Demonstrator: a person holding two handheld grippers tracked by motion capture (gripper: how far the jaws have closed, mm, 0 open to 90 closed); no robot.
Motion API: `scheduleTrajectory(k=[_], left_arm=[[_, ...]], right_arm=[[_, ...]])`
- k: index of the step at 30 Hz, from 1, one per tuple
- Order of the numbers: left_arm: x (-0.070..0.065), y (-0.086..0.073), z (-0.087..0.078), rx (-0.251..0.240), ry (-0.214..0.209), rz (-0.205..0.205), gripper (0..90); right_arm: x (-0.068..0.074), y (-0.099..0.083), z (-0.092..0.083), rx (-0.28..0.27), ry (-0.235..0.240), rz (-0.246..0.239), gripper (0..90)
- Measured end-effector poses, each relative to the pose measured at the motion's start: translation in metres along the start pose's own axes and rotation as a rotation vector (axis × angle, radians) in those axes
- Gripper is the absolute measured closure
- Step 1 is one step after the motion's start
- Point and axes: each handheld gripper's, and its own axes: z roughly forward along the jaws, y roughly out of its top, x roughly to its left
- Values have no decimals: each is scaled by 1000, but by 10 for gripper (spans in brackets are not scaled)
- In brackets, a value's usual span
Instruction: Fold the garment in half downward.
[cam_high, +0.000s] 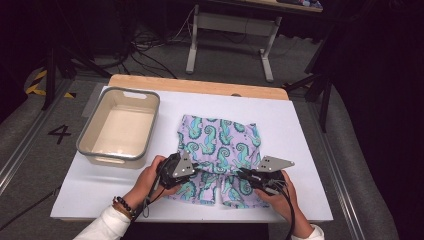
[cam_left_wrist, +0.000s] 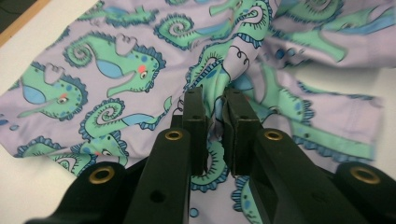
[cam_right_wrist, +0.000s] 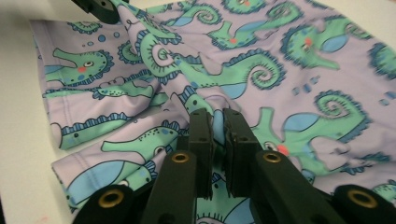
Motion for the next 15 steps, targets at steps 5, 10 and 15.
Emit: scheduleTrajectory(k=[5,10,15], left_arm=[[-8,1,-8,1,-34,29,808],[-21,-7,-10,37,-64,55,807],[-32,-14,-10,59,-87,67,807]], right_arm=[[5,1,-11,-30,26,0,839],[14,-6,-15,-4,52,-18,838],[24,-19,-12,34,85,-12,838]])
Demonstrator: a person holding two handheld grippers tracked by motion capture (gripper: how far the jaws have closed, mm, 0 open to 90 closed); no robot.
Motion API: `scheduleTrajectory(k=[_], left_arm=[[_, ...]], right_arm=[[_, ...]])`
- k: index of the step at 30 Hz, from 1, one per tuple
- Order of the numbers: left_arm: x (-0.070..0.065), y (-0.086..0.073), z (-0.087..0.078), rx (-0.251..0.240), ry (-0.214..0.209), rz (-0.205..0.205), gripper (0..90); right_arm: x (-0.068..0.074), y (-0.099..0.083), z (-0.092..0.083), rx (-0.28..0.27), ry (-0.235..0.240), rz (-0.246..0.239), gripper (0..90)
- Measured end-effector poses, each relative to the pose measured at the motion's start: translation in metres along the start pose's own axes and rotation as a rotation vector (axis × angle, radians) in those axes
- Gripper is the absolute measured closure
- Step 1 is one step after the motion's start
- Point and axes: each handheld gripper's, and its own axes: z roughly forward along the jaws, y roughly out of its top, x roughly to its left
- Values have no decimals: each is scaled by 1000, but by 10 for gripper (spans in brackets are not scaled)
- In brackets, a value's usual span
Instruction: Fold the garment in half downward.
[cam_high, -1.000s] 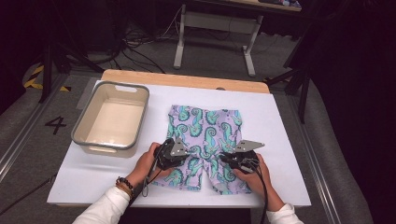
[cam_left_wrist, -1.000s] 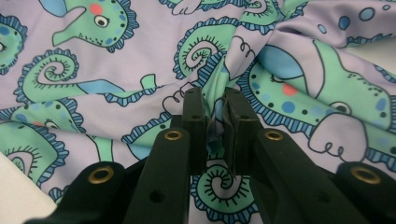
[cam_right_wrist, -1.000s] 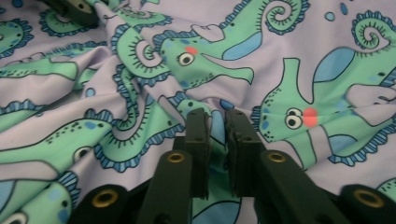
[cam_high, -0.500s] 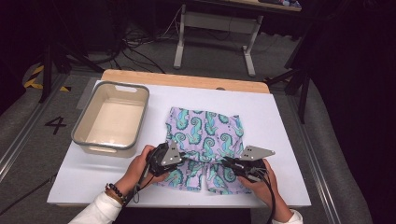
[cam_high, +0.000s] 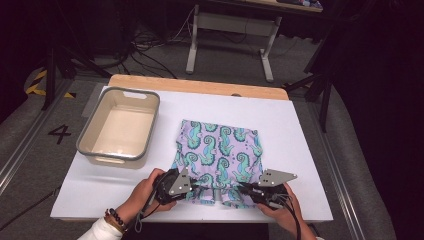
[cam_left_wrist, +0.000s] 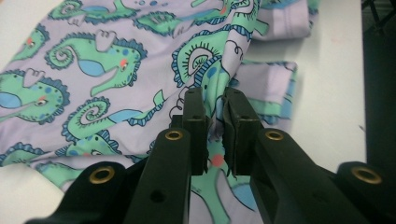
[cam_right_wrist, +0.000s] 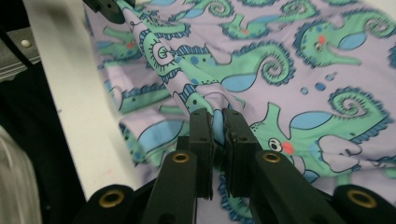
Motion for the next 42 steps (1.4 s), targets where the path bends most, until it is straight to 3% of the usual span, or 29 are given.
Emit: scheduleTrajectory(k=[8,11,17,19,20,21,23,26,30,32,36,39,42], left_arm=[[-13,-10,6,43,-30,-8,804],[-17,-11,8,55,-20,12,797],[-13,-11,-3,38,-9,-10,677],[-12,-11,-8,41,10,-25,614],[-11,-11,-11,40,17,-25,586],[-10,-13,-16,34,27,-30,584],[-7,-15,-23,10,34,-50,582],[0,-17,-31,-33,47,-98,608],[15,-10,-23,-84,58,-138,648],[23,-7,-13,-81,66,-159,662],[37,0,6,-41,128,-152,673],[54,2,22,-35,156,-201,636],[63,1,28,-24,169,-223,633]], right_arm=[[7,-9,6,39,15,-16,835],[10,-11,7,44,12,-26,835],[12,-12,2,10,5,-29,769],[11,-10,-1,-12,-18,-24,644],[10,-8,-4,-22,-39,-30,659],[7,-5,-12,-64,-60,-46,662],[6,-5,-15,-81,-66,-39,671],[-2,-2,-24,-122,-112,-21,691],[-19,3,-27,-153,-150,17,741],[-27,5,-24,-145,-177,25,776],[-47,9,-11,-117,-221,36,837],[-69,12,9,-77,-244,59,885],[-77,14,19,-59,-259,75,899]])
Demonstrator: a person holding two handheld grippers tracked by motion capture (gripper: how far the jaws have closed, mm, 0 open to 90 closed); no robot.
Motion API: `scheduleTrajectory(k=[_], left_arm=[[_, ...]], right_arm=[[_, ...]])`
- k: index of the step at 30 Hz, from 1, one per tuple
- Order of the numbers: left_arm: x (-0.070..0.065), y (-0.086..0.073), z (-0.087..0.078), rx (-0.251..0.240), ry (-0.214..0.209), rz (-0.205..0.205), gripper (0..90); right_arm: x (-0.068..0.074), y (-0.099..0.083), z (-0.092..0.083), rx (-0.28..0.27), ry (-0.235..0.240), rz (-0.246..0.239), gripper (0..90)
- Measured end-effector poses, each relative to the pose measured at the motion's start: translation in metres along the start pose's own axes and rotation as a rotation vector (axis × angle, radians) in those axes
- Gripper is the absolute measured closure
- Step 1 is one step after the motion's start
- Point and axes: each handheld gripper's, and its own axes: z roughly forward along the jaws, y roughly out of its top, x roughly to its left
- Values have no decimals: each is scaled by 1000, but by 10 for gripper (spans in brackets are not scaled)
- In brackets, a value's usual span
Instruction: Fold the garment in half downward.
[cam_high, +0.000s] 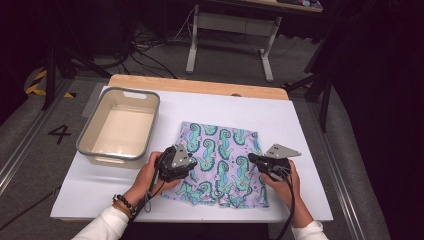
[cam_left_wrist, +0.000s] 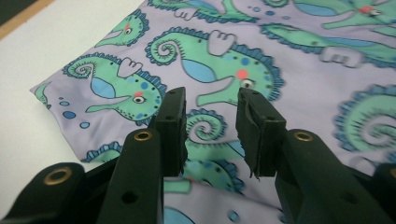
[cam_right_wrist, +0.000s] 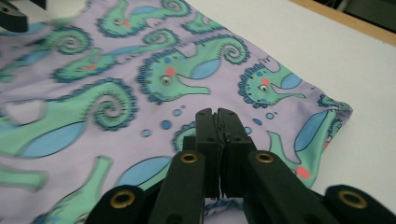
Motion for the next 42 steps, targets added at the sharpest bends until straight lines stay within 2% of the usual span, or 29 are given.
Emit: scheduleTrajectory(k=[1,2,5,8,15,18,28,33,37,38,39,42], left_arm=[[8,-1,6,-1,22,-33,632],[10,-2,9,6,30,-44,630],[14,-7,15,40,46,-60,630],[16,-11,19,64,38,-84,627],[17,-17,19,78,13,-82,641],[15,-19,18,75,5,-82,649],[13,-22,15,69,2,-79,661],[15,-23,16,62,-9,-91,661],[15,-23,16,60,-13,-94,661],[15,-23,16,60,-13,-94,661],[15,-24,16,58,-12,-93,661],[15,-24,16,58,-9,-92,661]], right_arm=[[-5,1,10,11,-7,17,900],[-6,1,13,20,-20,19,900],[-9,1,22,45,-53,11,900],[-13,-1,28,72,-73,23,900],[-20,-10,29,119,-95,49,900],[-24,-13,27,118,-102,62,900],[-30,-17,22,136,-141,60,900],[-34,-13,20,128,-160,59,900],[-42,4,14,28,-154,96,900],[-42,4,14,28,-154,96,900],[-44,12,17,15,-150,85,900],[-47,18,27,17,-151,69,900]])
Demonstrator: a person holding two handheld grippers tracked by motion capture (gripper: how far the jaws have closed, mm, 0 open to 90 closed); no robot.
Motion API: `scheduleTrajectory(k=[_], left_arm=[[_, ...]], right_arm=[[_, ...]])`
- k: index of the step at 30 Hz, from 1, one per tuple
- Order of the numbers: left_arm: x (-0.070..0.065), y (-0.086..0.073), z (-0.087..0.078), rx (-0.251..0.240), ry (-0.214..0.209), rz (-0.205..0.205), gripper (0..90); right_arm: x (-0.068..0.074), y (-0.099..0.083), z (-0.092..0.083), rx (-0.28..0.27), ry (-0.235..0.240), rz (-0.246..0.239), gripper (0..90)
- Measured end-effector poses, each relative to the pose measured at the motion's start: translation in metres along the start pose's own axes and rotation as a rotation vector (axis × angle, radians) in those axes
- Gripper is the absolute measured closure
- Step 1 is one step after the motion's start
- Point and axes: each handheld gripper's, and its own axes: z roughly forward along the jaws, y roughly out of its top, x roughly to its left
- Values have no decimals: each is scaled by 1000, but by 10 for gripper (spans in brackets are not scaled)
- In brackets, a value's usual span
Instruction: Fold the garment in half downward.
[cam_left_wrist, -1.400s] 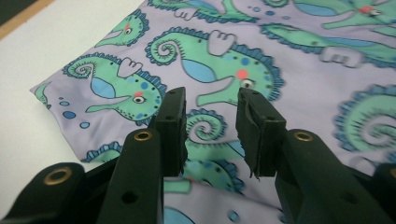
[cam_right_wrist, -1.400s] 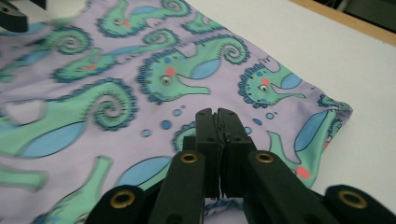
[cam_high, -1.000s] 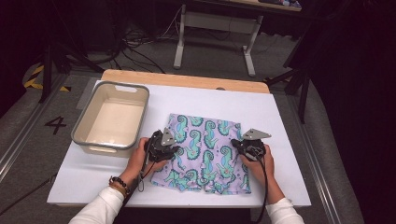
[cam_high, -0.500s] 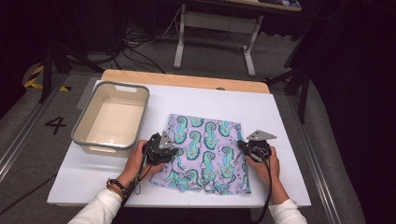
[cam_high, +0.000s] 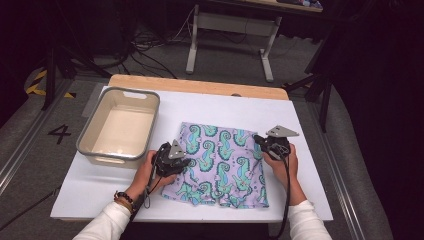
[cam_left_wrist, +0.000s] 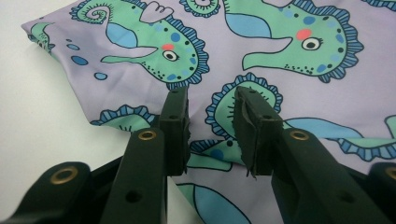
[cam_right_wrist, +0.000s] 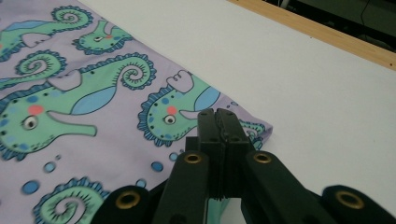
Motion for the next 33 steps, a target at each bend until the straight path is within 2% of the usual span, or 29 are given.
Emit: scheduleTrajectory(k=[5,10,12,14,18,21,24,26,29,31,33], left_arm=[[0,0,0,0,0,0,661],[0,0,0,-1,2,2,661],[-1,0,0,-1,3,2,661],[0,0,0,-1,2,2,661],[-1,1,0,-2,9,-4,653],[0,5,-1,-13,25,-5,596],[1,15,-2,-44,29,-9,589],[3,22,-2,-56,37,-7,589],[8,37,-2,-86,38,-17,592],[11,47,3,-87,60,-7,595],[18,56,12,-71,75,-18,601]], right_arm=[[-4,3,19,33,-8,-2,888],[-12,0,30,64,-31,40,899],[-16,-5,35,93,-50,57,900],[-22,-11,37,117,-70,78,900],[-25,-13,34,120,-94,97,900],[-27,-14,30,101,-95,118,900],[-26,-12,26,71,-91,119,900],[-22,-8,25,47,-72,100,899],[-19,-5,24,39,-67,84,896],[-16,-3,24,31,-51,67,891],[-13,0,25,38,-43,49,882]])
